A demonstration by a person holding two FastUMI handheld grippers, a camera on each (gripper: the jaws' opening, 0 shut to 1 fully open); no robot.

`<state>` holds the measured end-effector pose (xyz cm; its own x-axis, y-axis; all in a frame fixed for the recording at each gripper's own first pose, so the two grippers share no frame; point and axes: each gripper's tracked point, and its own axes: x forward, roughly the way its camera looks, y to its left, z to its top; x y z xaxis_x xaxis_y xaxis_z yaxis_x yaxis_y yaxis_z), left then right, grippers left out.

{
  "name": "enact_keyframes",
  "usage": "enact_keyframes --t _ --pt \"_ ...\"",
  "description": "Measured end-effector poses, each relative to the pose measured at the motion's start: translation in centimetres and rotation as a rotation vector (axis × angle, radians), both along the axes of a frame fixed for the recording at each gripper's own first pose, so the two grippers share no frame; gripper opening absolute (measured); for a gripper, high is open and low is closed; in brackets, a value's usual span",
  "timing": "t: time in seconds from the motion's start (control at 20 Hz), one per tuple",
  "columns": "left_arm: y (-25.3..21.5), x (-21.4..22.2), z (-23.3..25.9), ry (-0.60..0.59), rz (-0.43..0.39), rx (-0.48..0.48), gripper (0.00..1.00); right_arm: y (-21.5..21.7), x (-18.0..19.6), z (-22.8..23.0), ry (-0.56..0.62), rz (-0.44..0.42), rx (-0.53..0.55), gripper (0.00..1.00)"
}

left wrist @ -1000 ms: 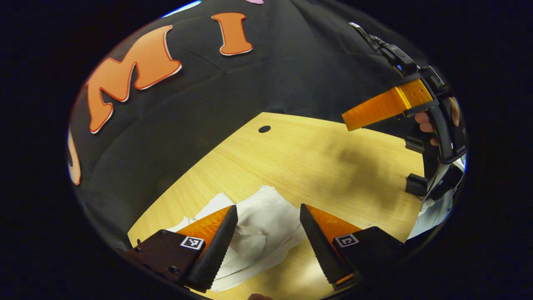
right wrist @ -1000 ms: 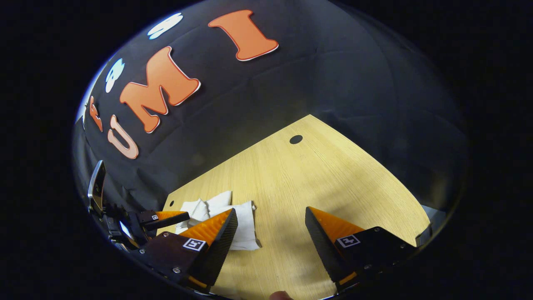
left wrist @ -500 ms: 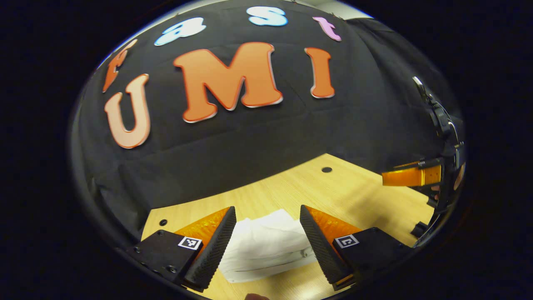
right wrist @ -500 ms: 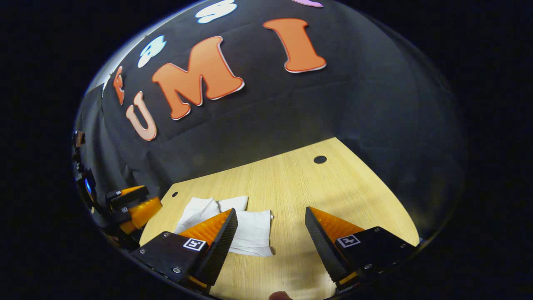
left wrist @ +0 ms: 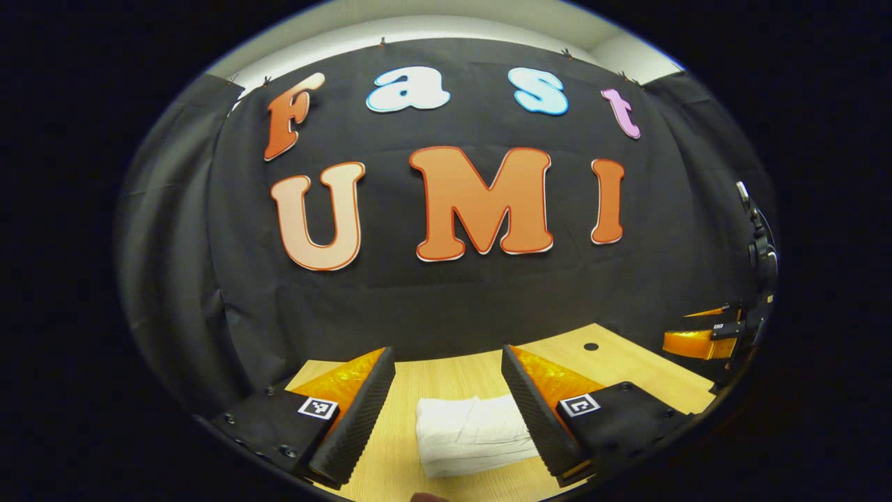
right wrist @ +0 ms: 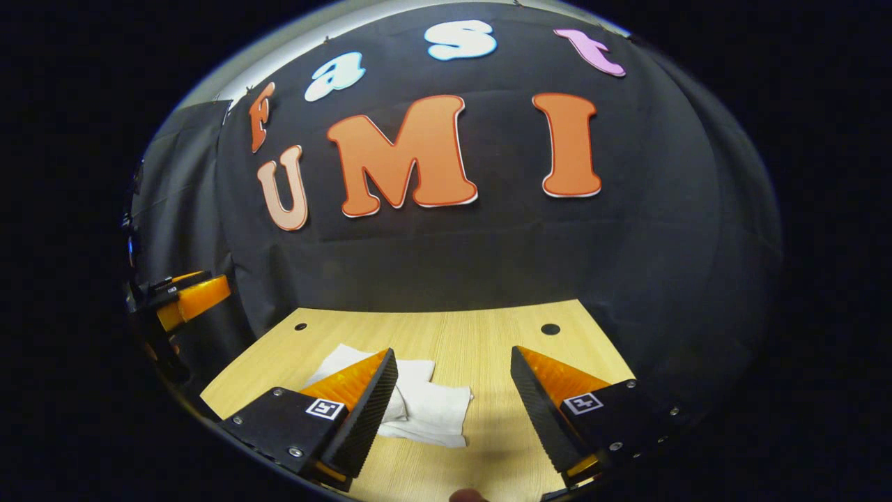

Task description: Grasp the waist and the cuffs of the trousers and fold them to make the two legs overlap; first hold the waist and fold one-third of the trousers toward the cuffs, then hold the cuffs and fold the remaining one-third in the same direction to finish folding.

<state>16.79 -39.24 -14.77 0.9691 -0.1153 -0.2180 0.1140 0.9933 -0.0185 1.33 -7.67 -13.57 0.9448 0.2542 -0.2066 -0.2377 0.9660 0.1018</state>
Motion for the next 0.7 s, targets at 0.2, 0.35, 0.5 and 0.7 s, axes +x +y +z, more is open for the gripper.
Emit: enact_keyframes --t 0.2,0.35,0.5,0.7 --pt "2.7 -1.9 3.6 -0.082 0.037 -0.019 0.99 1.9 -2.4 3.7 -0.067 -0.026 0.003 0.98" --pt "7.2 -5.8 7.7 -0.162 0.058 -0.033 0.99 3.5 -4.1 6.1 -0.128 -0.043 -0.013 0.98" --pt "9.2 -7.9 9.5 -0.218 0.056 -0.037 1.00 5.1 -6.2 7.8 -0.173 -0.059 -0.018 0.98" --pt "11.4 -10.5 12.1 -0.334 0.092 -0.049 1.00 5.8 -8.0 8.0 -0.203 -0.082 -0.056 0.98"
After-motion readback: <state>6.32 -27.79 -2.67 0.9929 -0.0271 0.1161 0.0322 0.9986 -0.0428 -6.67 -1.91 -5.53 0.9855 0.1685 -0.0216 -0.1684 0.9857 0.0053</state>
